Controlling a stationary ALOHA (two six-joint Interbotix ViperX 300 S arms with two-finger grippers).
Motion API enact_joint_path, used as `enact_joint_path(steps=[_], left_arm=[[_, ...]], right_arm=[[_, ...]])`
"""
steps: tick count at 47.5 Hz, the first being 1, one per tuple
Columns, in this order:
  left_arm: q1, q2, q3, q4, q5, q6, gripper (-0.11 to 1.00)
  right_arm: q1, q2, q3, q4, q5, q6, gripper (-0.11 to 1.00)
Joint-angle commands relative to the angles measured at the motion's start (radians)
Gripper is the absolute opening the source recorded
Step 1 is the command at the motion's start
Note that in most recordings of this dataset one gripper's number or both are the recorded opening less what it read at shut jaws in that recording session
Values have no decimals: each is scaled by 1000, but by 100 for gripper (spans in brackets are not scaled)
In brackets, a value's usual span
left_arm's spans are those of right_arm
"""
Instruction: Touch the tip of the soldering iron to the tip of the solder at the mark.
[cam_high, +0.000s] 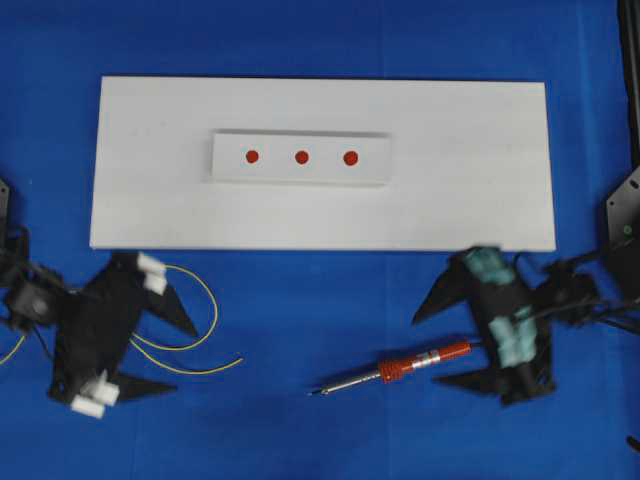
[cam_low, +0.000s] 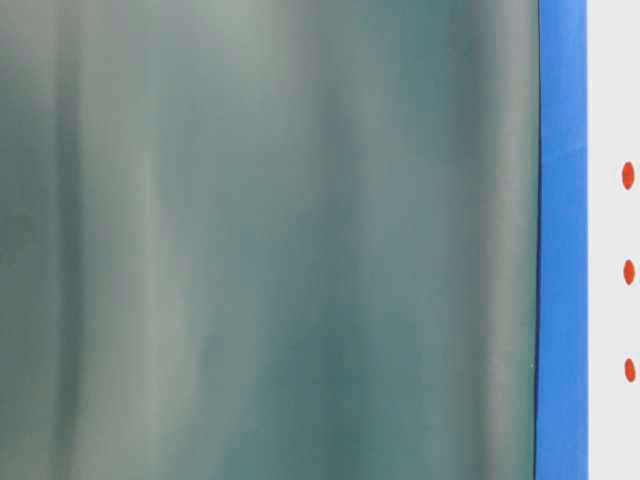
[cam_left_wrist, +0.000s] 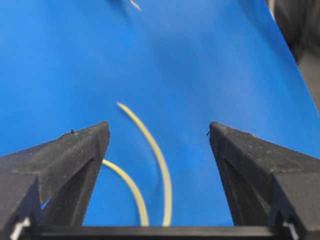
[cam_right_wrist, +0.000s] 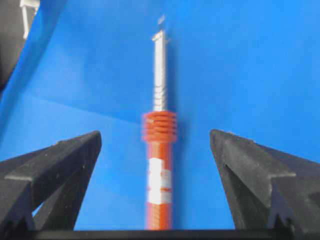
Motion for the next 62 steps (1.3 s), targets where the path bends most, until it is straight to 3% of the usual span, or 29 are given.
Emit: enact_joint_path(steps=[1, 6, 12, 20, 28, 36, 50, 62], left_arm=[[49, -94, 9, 5, 3, 3, 75], [100, -192, 48, 6, 3, 17, 76], [155, -337, 114, 6, 2, 83, 76], [224, -540, 190, 6, 2, 152, 75], [278, -696, 281, 6, 8, 183, 75], [313, -808, 365, 6, 34, 183, 75], [318, -859, 448, 6, 83, 181, 74], [318, -867, 448, 6, 81, 183, 74]], right_arm=[[-52, -106, -5, -43, 52, -8, 86], [-115, -210, 12, -114, 101, -9, 86], [-199, -354, 49, -212, 146, -9, 86], [-311, -538, 107, -279, 195, -9, 86], [-405, -687, 215, -279, 199, -3, 86], [-423, -764, 334, -242, 121, 23, 86], [-425, -660, 462, -224, -144, 37, 85], [-423, -565, 485, -222, -227, 38, 84]])
